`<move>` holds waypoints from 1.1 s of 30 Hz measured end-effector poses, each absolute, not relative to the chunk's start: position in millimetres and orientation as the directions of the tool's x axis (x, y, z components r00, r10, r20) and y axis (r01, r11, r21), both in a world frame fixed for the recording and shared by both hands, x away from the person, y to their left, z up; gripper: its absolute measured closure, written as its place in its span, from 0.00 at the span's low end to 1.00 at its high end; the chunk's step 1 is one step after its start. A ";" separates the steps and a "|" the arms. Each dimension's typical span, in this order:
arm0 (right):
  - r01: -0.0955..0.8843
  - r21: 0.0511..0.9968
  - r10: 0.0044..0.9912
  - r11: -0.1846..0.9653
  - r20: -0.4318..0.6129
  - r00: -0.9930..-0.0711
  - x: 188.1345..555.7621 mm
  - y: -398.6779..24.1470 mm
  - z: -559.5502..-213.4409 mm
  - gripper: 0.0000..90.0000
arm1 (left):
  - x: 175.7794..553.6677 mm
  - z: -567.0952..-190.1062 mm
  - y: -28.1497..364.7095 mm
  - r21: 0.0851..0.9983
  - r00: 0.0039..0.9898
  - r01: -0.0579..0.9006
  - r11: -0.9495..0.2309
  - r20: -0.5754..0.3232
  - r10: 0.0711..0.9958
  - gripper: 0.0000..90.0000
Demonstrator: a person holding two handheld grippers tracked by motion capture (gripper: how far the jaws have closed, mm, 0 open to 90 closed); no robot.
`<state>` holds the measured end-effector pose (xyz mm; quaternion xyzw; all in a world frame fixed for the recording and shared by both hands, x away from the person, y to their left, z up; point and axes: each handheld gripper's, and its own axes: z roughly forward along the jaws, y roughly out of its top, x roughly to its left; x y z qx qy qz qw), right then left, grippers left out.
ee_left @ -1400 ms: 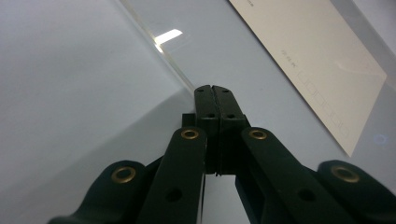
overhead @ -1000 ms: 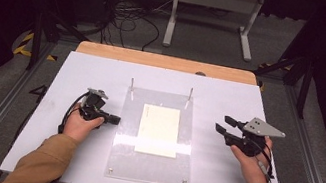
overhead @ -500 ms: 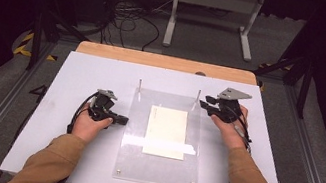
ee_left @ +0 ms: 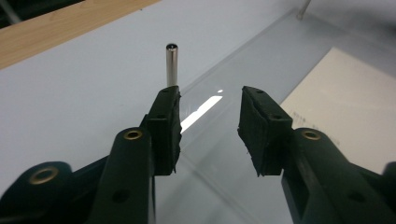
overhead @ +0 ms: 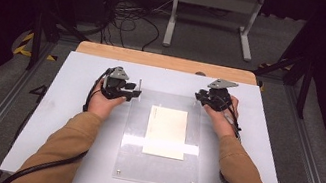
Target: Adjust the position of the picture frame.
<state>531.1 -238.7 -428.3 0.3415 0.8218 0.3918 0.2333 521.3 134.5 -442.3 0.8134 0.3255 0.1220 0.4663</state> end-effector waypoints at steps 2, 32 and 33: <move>0.386 0.805 0.745 0.451 -0.102 -0.659 533.1 -238.4 -431.2 0.82 | 526.9 -448.9 129.0 0.844 0.749 0.429 -0.322 -0.133 0.649 0.70; 0.398 0.806 0.732 0.438 -0.063 -0.678 534.4 -242.9 -435.8 0.95 | 538.1 -454.5 129.4 0.825 0.717 0.434 -0.363 -0.072 0.693 0.93; 0.400 0.807 0.732 0.435 -0.058 -0.679 533.5 -243.4 -435.8 0.95 | 536.3 -453.9 127.8 0.823 0.720 0.433 -0.368 -0.070 0.690 0.93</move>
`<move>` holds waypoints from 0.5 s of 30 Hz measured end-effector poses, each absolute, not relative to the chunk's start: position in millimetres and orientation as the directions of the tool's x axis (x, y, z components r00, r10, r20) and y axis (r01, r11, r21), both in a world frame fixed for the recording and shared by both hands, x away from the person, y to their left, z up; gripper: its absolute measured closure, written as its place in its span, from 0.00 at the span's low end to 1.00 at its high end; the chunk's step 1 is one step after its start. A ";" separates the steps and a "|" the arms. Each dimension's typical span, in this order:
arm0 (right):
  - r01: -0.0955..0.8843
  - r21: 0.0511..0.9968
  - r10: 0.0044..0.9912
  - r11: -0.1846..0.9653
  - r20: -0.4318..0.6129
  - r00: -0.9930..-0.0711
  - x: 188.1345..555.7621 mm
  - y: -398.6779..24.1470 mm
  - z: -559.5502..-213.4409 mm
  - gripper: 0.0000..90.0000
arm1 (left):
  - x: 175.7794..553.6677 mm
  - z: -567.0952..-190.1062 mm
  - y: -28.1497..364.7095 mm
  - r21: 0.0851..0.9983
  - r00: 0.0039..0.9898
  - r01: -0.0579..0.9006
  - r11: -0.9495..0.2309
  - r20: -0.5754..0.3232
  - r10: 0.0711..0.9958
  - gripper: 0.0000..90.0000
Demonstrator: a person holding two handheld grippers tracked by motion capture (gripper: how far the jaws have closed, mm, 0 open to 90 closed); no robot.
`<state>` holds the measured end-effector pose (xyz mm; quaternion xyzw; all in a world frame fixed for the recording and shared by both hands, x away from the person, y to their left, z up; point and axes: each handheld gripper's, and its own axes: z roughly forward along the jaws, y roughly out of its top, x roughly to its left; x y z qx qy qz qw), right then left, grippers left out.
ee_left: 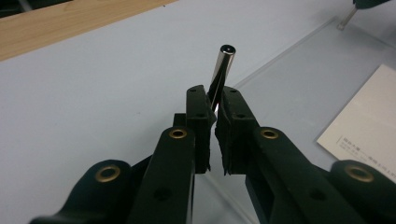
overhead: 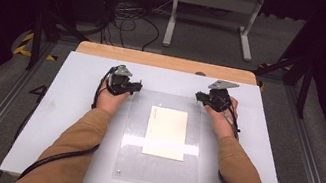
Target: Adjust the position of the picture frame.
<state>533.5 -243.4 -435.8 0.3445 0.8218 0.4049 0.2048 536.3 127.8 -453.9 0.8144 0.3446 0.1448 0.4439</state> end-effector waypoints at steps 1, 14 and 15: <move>0.400 0.805 0.728 0.438 -0.057 -0.683 532.4 -244.0 -435.5 0.95 | 534.8 -452.8 127.4 0.819 0.723 0.430 -0.379 -0.061 0.688 0.93; 0.388 0.795 0.692 0.466 -0.054 -0.720 509.8 -250.0 -434.2 0.95 | 514.1 -450.4 127.9 0.808 0.757 0.410 -0.423 -0.043 0.652 0.94; 0.388 0.795 0.692 0.466 -0.054 -0.720 509.8 -250.0 -434.2 0.95 | 514.1 -450.4 127.9 0.808 0.757 0.410 -0.423 -0.043 0.652 0.94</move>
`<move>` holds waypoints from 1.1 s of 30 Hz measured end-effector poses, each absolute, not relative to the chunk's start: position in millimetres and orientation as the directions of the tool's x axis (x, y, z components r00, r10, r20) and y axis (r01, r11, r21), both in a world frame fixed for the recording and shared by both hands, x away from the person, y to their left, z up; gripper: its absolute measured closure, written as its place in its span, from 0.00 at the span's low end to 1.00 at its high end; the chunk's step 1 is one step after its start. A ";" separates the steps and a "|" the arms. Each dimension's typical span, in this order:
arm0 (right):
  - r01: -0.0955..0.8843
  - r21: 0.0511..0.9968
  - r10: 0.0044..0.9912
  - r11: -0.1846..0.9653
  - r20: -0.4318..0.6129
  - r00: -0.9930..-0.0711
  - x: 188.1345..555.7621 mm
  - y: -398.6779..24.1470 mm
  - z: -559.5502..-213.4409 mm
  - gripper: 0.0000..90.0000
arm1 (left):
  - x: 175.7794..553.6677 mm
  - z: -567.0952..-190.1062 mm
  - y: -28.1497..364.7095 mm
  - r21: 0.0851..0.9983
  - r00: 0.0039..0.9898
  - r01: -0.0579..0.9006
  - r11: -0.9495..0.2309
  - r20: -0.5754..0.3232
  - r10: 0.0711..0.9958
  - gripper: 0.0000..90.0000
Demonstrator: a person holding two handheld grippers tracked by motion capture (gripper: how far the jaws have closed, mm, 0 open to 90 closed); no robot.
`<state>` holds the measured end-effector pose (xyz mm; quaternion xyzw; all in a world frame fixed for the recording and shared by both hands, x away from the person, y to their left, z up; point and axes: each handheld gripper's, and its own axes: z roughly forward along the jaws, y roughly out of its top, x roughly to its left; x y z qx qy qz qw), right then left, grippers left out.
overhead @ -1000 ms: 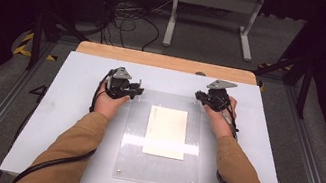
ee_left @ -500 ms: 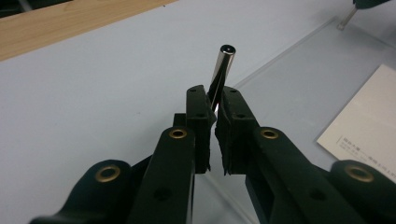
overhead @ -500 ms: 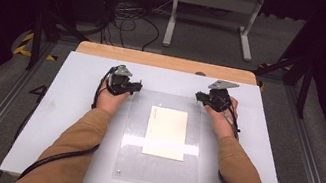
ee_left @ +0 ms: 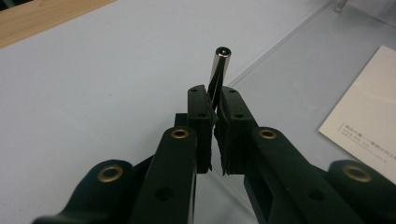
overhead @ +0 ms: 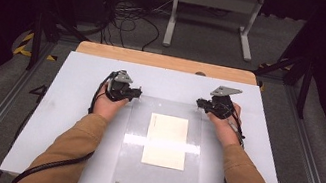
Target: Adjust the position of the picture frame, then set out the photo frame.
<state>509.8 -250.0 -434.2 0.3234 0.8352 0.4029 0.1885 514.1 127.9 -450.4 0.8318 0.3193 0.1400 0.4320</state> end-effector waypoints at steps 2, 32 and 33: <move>0.384 0.796 0.687 0.467 -0.053 -0.725 510.1 -249.3 -434.5 0.95 | 512.6 -451.1 129.5 0.811 0.758 0.413 -0.415 -0.053 0.651 0.94; 0.311 0.821 0.611 0.478 -0.057 -0.789 512.3 -257.0 -435.5 0.77 | 438.8 -436.8 156.3 0.831 0.851 0.335 -0.444 -0.065 0.521 0.72; 0.310 0.818 0.611 0.484 -0.063 -0.789 513.2 -255.9 -436.2 0.80 | 436.7 -436.6 156.5 0.832 0.852 0.333 -0.443 -0.065 0.519 0.72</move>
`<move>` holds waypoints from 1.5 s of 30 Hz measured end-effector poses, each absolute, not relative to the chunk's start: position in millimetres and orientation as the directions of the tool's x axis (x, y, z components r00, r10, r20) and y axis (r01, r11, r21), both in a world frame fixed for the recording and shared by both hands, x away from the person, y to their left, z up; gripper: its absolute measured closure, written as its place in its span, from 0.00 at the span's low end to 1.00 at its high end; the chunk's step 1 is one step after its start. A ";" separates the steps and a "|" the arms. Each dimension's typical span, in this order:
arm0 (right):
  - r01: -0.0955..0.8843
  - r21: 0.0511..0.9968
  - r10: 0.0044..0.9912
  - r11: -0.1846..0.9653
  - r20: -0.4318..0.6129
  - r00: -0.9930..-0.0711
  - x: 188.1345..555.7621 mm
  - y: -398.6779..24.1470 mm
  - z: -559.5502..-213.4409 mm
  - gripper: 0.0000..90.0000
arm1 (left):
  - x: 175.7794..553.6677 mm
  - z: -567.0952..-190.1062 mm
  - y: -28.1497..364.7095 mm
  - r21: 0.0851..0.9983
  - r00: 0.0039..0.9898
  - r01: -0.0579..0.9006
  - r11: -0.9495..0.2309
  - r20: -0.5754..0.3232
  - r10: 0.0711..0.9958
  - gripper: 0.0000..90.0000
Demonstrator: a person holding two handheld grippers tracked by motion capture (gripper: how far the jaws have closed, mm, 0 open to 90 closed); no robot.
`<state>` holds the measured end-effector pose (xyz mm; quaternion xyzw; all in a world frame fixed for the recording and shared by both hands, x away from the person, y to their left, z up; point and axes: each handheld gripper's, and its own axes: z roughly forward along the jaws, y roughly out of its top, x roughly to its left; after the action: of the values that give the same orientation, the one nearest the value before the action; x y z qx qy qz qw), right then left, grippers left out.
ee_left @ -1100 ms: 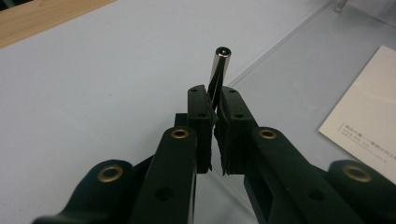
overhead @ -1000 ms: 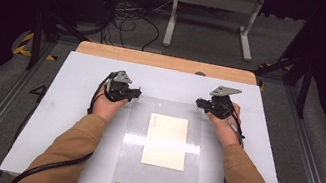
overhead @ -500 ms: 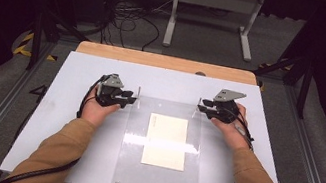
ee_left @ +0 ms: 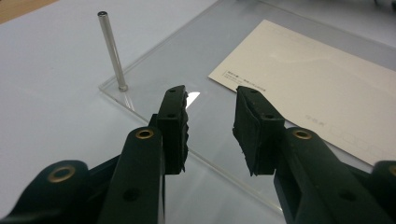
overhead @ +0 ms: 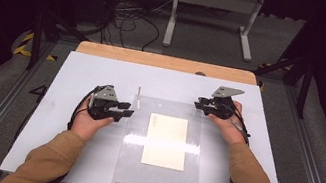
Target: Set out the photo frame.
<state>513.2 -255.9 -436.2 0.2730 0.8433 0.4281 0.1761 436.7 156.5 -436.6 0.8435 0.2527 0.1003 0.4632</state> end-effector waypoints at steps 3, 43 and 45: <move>0.301 0.813 0.611 0.499 -0.083 -0.788 514.3 -251.8 -436.6 0.90 | 433.5 -436.2 157.5 0.832 0.858 0.325 -0.450 -0.059 0.511 0.72; 0.561 0.740 0.780 0.372 0.078 -0.620 523.2 -240.4 -427.8 0.96 | 415.6 -433.7 146.0 0.839 0.880 0.305 -0.450 -0.068 0.470 0.73; 0.573 0.734 0.786 0.365 0.086 -0.612 524.4 -240.1 -427.1 0.96 | 414.7 -431.1 145.3 0.843 0.883 0.297 -0.449 -0.064 0.465 0.73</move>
<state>524.4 -240.1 -427.1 0.4175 0.8141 0.3782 0.1410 414.7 145.3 -431.1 0.8465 0.2250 0.0883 0.4743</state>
